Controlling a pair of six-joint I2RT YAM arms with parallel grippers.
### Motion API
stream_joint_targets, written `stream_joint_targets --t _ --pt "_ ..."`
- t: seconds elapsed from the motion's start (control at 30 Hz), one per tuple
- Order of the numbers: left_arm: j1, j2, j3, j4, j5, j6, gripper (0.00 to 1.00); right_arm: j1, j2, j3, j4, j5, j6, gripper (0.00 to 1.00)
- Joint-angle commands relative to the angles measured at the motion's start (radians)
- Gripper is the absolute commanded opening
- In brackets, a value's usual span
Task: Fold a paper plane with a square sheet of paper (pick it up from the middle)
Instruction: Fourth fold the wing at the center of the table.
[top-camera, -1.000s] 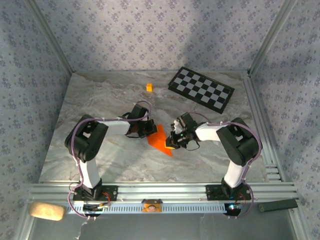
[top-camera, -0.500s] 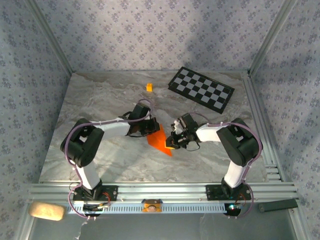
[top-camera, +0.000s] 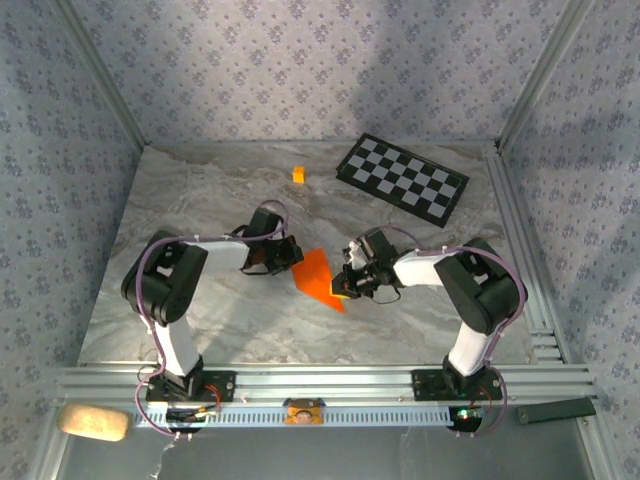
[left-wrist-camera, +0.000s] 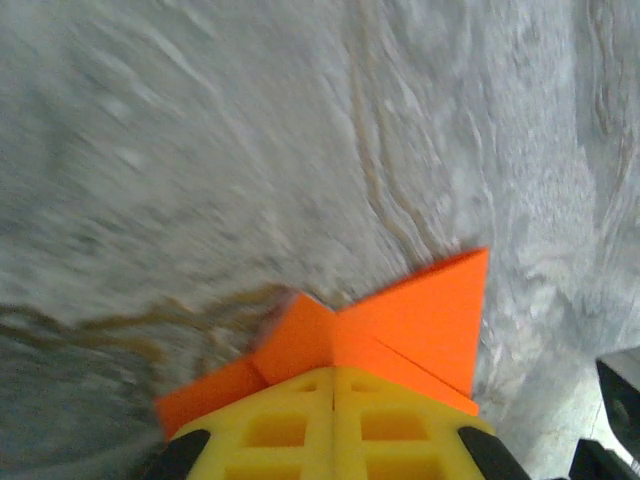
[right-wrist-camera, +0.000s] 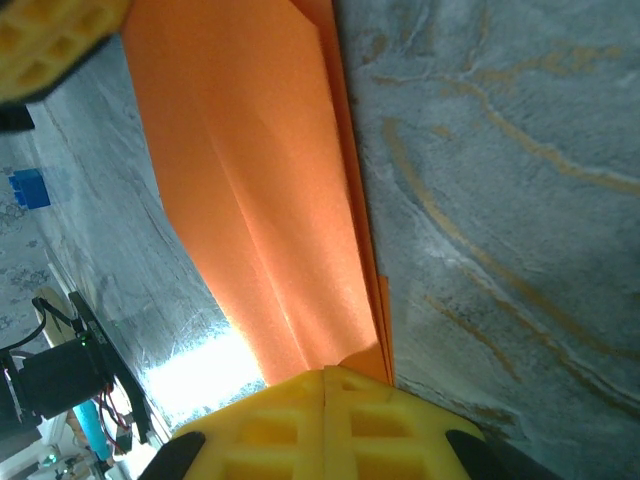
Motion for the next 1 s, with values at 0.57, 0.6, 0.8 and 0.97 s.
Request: stream_joint_targets --t 0.57,0.6,0.8,0.97 --pt "-0.113 -0.092 0.058 -0.08 -0.024 0.003 0.08 0.0 -0.023 -0.008 -0.114 0.058 0.012 0.0" --pt "-0.128 -0.08 0.058 -0.077 -0.02 0.001 0.07 -0.001 -0.023 -0.008 -0.113 0.058 0.012 0.0" --pt "-0.153 -0.009 0.032 -0.058 -0.007 0.005 0.07 0.0 -0.034 -0.005 -0.103 0.056 0.018 0.02" --pt "-0.15 0.022 0.034 -0.09 -0.04 0.02 0.06 0.001 -0.094 -0.008 -0.094 0.042 0.032 0.1"
